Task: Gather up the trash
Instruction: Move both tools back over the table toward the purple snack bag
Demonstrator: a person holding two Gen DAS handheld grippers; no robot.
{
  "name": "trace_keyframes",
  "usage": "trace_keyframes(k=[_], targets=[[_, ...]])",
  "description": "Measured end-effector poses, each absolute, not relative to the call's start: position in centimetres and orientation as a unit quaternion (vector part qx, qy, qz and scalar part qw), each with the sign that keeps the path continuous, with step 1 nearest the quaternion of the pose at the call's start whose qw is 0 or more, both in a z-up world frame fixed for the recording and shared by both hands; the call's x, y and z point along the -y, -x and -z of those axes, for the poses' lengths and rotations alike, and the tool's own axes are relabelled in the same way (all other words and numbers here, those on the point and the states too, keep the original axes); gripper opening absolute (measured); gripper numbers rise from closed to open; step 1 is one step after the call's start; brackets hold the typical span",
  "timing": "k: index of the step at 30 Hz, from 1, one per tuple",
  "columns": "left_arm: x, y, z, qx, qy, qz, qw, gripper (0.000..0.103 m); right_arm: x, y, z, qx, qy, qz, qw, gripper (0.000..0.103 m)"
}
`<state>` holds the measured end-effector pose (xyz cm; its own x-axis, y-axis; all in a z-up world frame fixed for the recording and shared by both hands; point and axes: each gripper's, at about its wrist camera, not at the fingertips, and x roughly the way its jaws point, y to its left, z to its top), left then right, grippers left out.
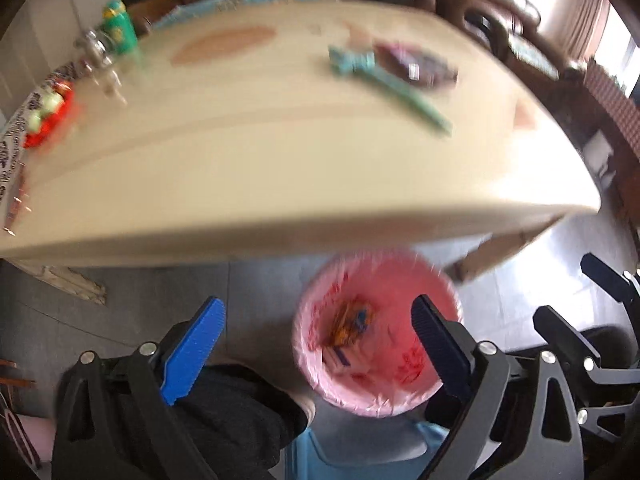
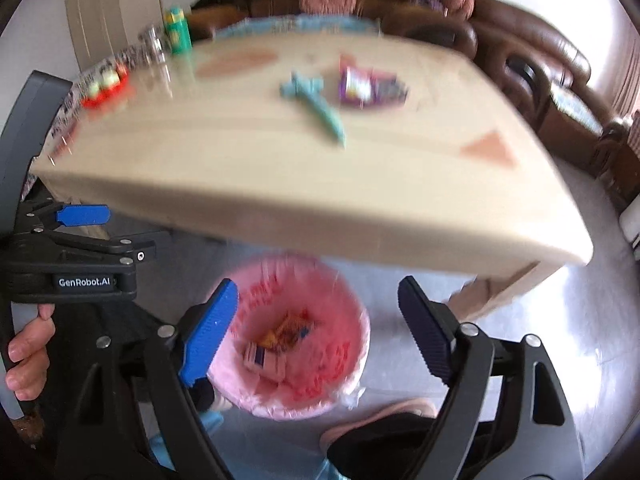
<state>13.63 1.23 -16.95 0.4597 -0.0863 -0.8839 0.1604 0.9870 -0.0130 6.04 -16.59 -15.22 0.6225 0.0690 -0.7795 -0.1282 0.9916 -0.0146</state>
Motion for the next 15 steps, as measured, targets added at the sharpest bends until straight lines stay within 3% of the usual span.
trace_keyframes(k=[5,7,15], targets=[[-1.8,-12.6,11.3,-0.469,-0.029,0.058,0.881,0.094,16.5,-5.1,10.7,-0.385,0.039,-0.062,0.92,0.082],[-2.0,-12.3,9.2,-0.458,-0.023,0.057,0.887,0.096,16.9,-5.0,8.8,-0.369,0.037,-0.063,0.927,0.087],[-1.0,-11.4,4.3,-0.422,-0.02,0.057,0.904,0.096,17.9,-4.4,3.1,-0.313,0.037,-0.059,0.947,0.089]])
